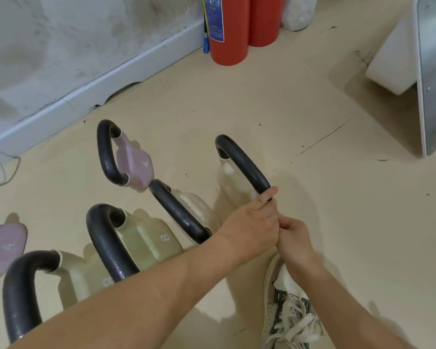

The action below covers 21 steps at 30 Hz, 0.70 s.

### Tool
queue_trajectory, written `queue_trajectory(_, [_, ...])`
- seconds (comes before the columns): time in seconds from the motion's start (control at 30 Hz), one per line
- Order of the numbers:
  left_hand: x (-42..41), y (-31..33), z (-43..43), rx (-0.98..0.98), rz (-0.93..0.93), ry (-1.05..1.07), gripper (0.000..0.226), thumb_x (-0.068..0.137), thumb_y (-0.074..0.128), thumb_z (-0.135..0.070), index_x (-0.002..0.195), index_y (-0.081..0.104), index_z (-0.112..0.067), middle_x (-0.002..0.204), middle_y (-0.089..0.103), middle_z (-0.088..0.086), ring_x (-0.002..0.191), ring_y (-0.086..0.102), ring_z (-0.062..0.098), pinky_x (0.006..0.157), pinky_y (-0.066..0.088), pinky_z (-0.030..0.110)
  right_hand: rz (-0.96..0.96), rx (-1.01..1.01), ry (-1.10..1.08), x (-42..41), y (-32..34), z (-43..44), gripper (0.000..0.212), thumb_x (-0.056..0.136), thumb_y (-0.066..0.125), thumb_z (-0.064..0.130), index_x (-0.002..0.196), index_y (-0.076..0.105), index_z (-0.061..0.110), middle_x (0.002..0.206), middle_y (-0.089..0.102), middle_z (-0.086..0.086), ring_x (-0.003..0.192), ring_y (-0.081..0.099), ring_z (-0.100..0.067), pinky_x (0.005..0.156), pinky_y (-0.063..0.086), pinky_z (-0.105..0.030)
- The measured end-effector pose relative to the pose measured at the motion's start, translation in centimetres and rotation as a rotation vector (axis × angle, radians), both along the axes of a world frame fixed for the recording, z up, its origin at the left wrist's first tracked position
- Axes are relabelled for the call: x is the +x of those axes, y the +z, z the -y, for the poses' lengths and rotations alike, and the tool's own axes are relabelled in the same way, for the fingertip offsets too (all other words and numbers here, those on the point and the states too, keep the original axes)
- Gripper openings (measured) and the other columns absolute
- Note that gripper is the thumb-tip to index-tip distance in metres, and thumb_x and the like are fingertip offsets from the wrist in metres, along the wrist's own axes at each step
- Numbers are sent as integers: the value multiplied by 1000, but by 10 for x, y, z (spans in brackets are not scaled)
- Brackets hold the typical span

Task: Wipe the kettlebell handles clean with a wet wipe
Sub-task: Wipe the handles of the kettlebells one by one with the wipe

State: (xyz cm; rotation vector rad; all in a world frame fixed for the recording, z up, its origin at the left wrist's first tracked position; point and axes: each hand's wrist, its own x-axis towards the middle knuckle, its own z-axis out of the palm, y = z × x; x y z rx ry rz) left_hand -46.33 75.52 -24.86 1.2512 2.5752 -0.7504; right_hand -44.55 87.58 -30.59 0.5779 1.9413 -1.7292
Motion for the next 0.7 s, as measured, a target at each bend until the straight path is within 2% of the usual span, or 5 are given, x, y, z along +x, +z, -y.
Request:
queue_trajectory(0.13, [-4, 12, 1, 349, 194, 139, 24, 85, 51, -8, 85, 70, -22, 78, 66, -7, 82, 63, 13, 118, 1, 35, 122, -230, 23, 9, 27, -11, 23, 89, 50, -1, 90, 73, -1, 93, 70, -26, 85, 63, -21, 79, 50, -34])
queue_trajectory(0.27, [-1, 44, 9, 1232, 423, 841, 26, 90, 56, -6, 101, 76, -16, 99, 75, -5, 90, 62, -2, 90, 44, 12, 26, -385, -80, -13, 66, -19, 11, 84, 52, 5, 76, 58, 1, 84, 60, -16, 80, 57, -19, 69, 46, -29])
queue_trajectory(0.47, [15, 79, 48, 1742, 436, 1326, 34, 82, 67, 3, 73, 76, -29, 72, 74, -8, 71, 68, 5, 70, 57, 26, 5, -452, -83, -33, 114, -3, 37, 87, 47, 2, 52, 50, 14, 68, 53, -10, 60, 54, -19, 63, 43, -30])
queue_trajectory(0.6, [35, 108, 62, 1984, 601, 1424, 10, 84, 70, -4, 88, 75, -12, 81, 76, 10, 73, 70, 22, 73, 58, 35, -74, -236, 85, -24, 135, 5, 6, 92, 57, 17, 93, 62, 14, 81, 63, -6, 64, 57, -16, 64, 43, -29])
queue_trajectory(0.7, [45, 131, 68, 2119, 676, 1451, 11, 85, 69, -8, 95, 71, -4, 86, 75, 16, 74, 68, 24, 67, 54, 31, -212, -228, 521, -17, 164, 15, 27, 95, 56, 18, 118, 63, 31, 114, 69, 7, 104, 64, -16, 88, 48, -35])
